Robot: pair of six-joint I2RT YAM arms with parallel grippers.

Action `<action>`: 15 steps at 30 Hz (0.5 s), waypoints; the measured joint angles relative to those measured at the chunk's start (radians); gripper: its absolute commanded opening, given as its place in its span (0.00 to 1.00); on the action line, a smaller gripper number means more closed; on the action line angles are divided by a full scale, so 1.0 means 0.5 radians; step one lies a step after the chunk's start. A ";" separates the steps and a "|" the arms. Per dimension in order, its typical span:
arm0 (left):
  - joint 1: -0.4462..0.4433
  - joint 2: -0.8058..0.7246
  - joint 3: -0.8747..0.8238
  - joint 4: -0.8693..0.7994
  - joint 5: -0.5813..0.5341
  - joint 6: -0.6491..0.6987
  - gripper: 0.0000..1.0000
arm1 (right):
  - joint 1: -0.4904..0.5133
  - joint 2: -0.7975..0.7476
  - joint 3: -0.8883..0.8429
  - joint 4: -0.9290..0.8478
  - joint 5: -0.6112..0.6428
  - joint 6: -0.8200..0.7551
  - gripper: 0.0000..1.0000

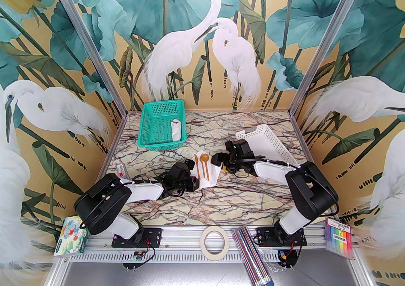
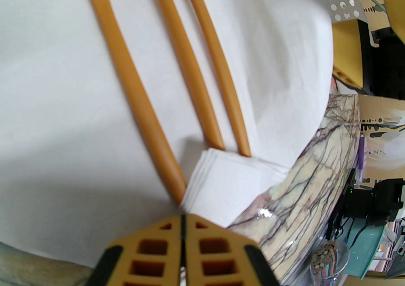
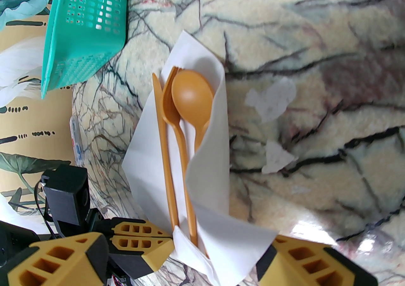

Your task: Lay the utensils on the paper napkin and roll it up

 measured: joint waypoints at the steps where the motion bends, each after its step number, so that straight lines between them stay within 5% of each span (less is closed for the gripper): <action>1: 0.000 0.000 0.000 0.000 0.000 0.000 0.10 | -0.009 0.000 0.000 0.005 -0.002 0.001 0.83; 15: 0.000 0.000 0.000 -0.001 -0.001 0.001 0.10 | -0.032 -0.064 0.000 0.046 -0.050 -0.026 0.67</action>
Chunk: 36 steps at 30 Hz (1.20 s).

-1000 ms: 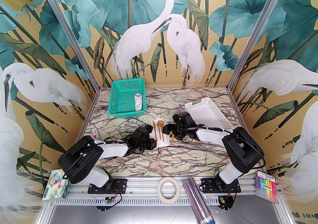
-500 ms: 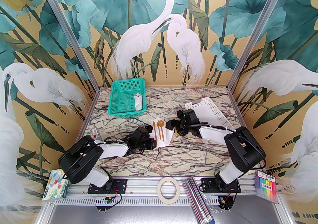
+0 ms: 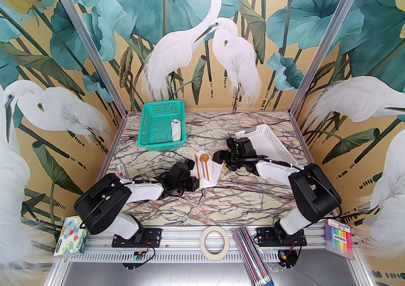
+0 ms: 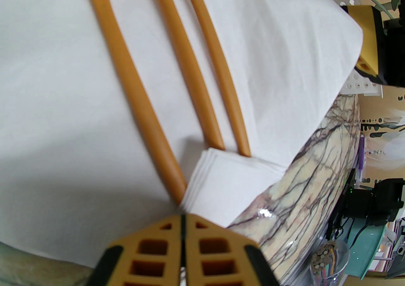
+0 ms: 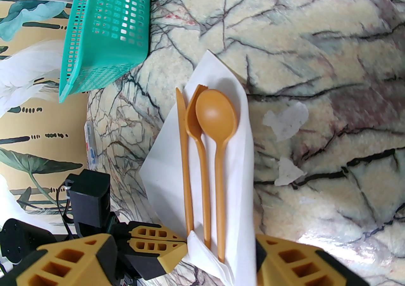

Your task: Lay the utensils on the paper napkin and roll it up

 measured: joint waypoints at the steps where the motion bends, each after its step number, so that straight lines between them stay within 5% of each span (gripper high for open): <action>1: 0.000 0.000 0.000 0.000 0.001 -0.001 0.10 | 0.000 0.000 0.000 -0.026 0.004 -0.011 0.65; 14: 0.000 0.000 0.005 -0.012 0.000 0.000 0.10 | 0.043 0.018 0.054 -0.239 0.032 -0.114 0.05; 36: 0.000 0.000 0.005 -0.008 0.000 -0.002 0.10 | 0.330 0.361 0.177 0.137 -0.066 0.121 0.03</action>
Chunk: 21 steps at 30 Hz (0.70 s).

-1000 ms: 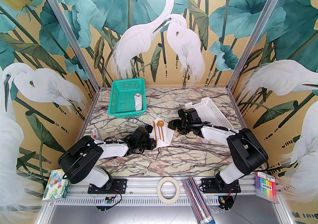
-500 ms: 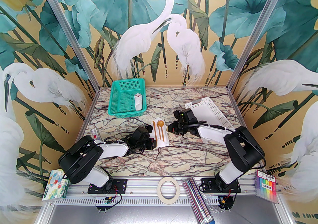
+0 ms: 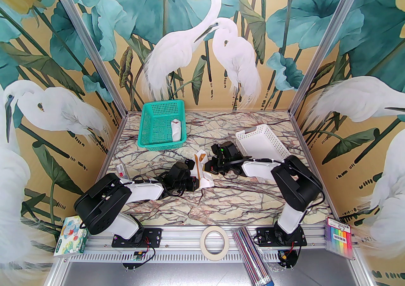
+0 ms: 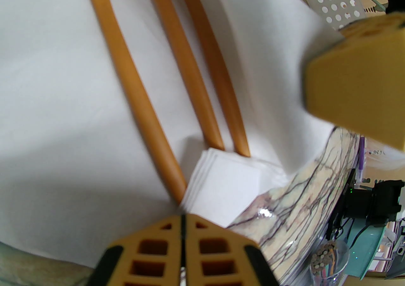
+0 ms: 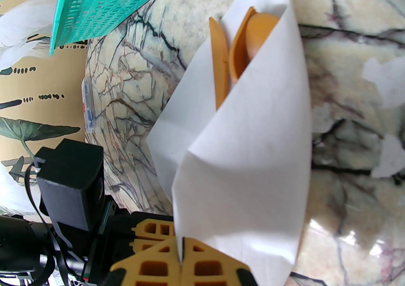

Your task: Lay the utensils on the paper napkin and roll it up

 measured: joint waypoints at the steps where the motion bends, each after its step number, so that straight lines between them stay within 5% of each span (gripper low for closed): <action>1: 0.000 0.000 -0.001 0.002 0.000 -0.001 0.10 | 0.010 0.013 0.005 0.011 0.002 0.010 0.03; 21: 0.000 0.011 -0.015 0.056 -0.001 -0.006 0.09 | 0.112 0.225 0.105 0.200 0.028 0.118 0.03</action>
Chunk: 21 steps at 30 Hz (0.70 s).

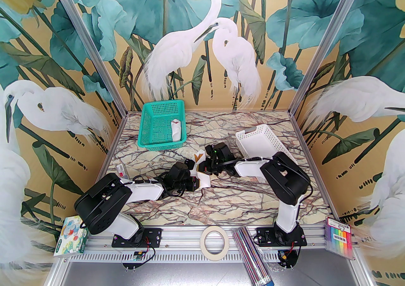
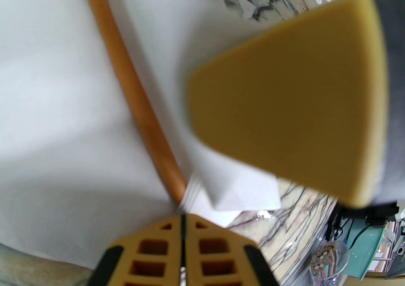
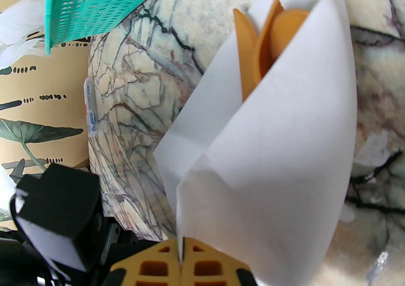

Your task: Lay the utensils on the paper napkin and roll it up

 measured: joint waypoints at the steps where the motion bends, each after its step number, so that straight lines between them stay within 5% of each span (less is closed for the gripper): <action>1: 0.000 0.000 0.000 0.000 0.000 0.000 0.09 | 0.004 0.011 0.003 0.008 0.001 0.005 0.03; 21: 0.000 0.001 -0.004 0.029 0.001 -0.009 0.17 | 0.031 0.192 0.037 0.135 -0.002 0.060 0.14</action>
